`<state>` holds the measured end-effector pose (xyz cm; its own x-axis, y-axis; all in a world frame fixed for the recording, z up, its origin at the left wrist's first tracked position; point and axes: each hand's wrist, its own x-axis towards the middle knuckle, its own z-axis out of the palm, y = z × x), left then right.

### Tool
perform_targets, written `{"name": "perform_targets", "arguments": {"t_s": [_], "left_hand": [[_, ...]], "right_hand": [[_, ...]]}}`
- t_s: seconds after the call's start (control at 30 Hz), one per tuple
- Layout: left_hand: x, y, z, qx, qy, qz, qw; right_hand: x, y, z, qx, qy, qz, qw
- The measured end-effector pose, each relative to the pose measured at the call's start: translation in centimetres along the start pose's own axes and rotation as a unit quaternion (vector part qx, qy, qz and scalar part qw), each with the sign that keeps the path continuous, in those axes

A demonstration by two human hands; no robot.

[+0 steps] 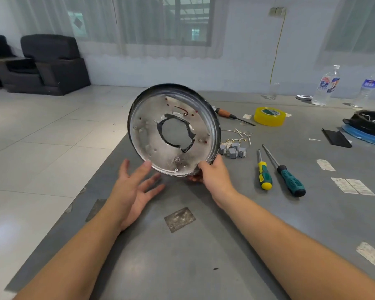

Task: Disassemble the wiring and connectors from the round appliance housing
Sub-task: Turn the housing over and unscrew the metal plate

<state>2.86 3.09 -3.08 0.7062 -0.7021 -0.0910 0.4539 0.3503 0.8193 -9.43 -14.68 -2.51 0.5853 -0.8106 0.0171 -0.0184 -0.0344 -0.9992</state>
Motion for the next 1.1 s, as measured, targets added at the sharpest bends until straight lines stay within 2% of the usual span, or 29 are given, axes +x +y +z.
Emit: {"name": "perform_targets", "arguments": {"t_s": [0.17,0.37,0.43,0.5,0.57,0.63,0.67,0.7,0.77,0.87,1.1], "left_hand": [[0.5,0.2,1.4,0.028,-0.057,-0.047,0.997],[2.4,-0.3,2.6,0.024,0.038,-0.052,0.998],[2.7,-0.6,2.2,0.005,0.052,-0.045,0.998],[3.0,-0.7,1.6,-0.016,0.062,-0.035,0.997],[3.2,-0.9,1.2,-0.032,0.07,-0.02,0.997],[3.2,-0.9,1.0,-0.052,0.075,-0.009,0.996],[3.1,-0.9,1.0,-0.063,0.079,-0.007,0.995],[3.0,-0.9,1.1,-0.07,0.082,-0.006,0.994],[2.7,-1.0,1.1,-0.073,0.084,-0.004,0.994],[2.5,-1.0,1.1,-0.06,0.082,0.004,0.995],[2.4,-1.0,0.9,-0.044,0.068,0.0,0.997]], "right_hand": [[-0.4,0.6,0.1,-0.038,0.022,-0.063,0.997],[0.4,0.9,-0.3,0.026,0.001,-0.025,0.999],[0.0,0.3,-1.0,0.0,-0.035,-0.007,0.999],[-0.5,-0.8,-2.1,-0.081,-0.05,-0.004,0.995],[-0.5,-1.6,-4.1,-0.265,-0.006,-0.072,0.962],[-0.6,-2.2,-6.3,-0.426,0.074,-0.145,0.89],[-0.8,-2.5,-7.3,-0.484,0.11,-0.15,0.855],[-0.9,-2.8,-8.1,-0.539,0.136,-0.128,0.822],[-1.0,-3.2,-9.0,-0.621,0.145,-0.031,0.77],[-0.8,-3.2,-9.3,-0.65,0.107,0.068,0.749],[-0.1,-1.8,-10.1,-0.643,0.135,0.079,0.749]]}}
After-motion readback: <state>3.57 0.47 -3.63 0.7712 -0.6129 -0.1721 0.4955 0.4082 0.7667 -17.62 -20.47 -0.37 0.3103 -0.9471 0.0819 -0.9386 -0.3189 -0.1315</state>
